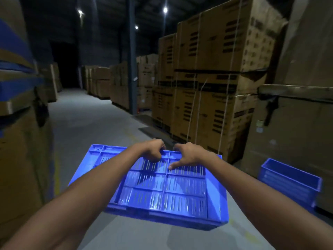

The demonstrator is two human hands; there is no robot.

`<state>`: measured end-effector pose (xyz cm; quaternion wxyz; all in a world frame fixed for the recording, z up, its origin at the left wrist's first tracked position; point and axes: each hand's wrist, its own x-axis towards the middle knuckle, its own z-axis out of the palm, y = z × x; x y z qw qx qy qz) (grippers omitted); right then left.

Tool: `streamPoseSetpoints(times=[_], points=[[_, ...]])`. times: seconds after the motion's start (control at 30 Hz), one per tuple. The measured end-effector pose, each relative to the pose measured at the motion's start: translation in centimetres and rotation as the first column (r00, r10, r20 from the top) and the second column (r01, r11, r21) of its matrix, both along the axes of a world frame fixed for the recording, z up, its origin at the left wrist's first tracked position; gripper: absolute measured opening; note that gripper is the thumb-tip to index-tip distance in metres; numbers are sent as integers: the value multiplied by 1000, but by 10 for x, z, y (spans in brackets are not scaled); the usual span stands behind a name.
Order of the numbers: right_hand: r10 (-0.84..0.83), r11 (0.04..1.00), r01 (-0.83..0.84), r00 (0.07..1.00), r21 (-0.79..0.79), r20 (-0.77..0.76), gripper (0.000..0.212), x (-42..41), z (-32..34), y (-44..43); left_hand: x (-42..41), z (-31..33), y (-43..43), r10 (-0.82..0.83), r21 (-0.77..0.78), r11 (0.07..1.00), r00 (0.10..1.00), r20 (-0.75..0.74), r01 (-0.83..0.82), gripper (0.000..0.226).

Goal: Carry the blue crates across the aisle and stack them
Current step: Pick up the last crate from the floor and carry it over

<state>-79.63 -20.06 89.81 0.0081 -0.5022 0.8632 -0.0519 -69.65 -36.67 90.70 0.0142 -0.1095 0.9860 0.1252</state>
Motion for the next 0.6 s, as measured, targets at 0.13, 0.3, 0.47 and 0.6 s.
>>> streamPoseSetpoints(times=[0.13, 0.3, 0.47, 0.6], points=[[-142, 980, 120, 980, 161, 138, 82, -58, 28, 54, -72, 15, 51, -111, -45, 993, 994, 6, 111, 10], [-271, 949, 223, 937, 221, 221, 58, -133, 36, 103, -160, 23, 96, -227, -122, 967, 974, -7, 224, 34], [-420, 900, 351, 858, 261, 294, 76, -226, 30, 129, -264, 15, 112, -308, -191, 936, 950, -40, 296, 53], [-502, 864, 427, 764, 266, 405, 74, -318, 26, 135, -362, 16, 112, -387, -261, 894, 921, -35, 365, 53]])
